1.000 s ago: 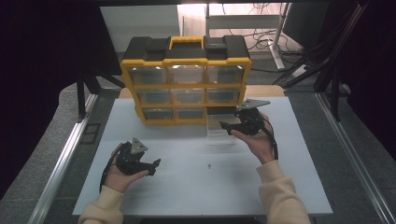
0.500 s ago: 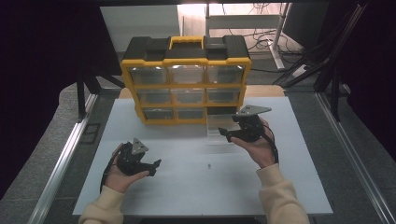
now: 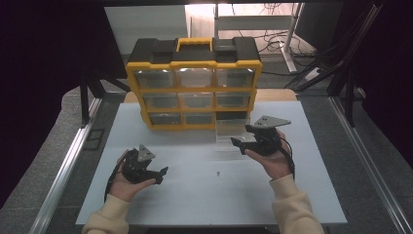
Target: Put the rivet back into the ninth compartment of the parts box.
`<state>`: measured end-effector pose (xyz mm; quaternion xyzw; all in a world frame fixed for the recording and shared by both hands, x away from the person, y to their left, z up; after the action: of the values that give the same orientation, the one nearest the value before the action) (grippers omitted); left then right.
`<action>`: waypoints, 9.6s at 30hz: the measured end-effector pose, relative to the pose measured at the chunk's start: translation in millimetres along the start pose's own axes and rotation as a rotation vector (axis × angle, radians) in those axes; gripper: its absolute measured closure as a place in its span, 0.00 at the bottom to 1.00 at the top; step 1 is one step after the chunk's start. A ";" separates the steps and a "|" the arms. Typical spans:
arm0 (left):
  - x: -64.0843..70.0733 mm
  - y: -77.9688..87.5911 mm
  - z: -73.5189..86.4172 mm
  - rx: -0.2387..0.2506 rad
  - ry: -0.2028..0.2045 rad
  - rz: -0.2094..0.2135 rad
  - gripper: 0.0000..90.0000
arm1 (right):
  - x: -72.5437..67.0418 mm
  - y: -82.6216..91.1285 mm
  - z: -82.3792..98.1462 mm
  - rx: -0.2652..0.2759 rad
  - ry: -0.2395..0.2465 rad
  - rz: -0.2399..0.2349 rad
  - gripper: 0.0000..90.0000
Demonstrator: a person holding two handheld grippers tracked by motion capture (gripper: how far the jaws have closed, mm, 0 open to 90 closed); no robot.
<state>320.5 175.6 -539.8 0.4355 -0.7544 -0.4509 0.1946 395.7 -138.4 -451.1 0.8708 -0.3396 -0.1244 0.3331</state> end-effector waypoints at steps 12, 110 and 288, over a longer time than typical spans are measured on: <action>-4.1 5.9 -0.8 0.015 0.022 -0.004 0.12 | -4.4 7.6 6.4 0.016 0.000 -0.005 0.32; -3.0 13.9 -2.2 0.045 0.019 0.010 0.12 | -67.8 -85.9 68.7 -0.363 0.161 -0.072 0.35; 18.9 -4.2 -2.5 -0.025 -0.077 0.036 0.11 | -66.1 -50.5 36.2 -0.260 0.108 -0.148 0.92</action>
<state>313.9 157.7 -544.0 0.4015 -0.7635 -0.4731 0.1788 356.5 -84.1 -512.4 0.8484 -0.2372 -0.1446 0.4505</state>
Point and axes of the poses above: each handheld gripper's, and its own axes: y roughly backward along the jaws, z roughly out of its underside, x roughly to its right, the point moved 7 cm from there along -y, roughly forward along the jaws, and after that the axes turned 10 degrees about -x, right-handed, at the moved point
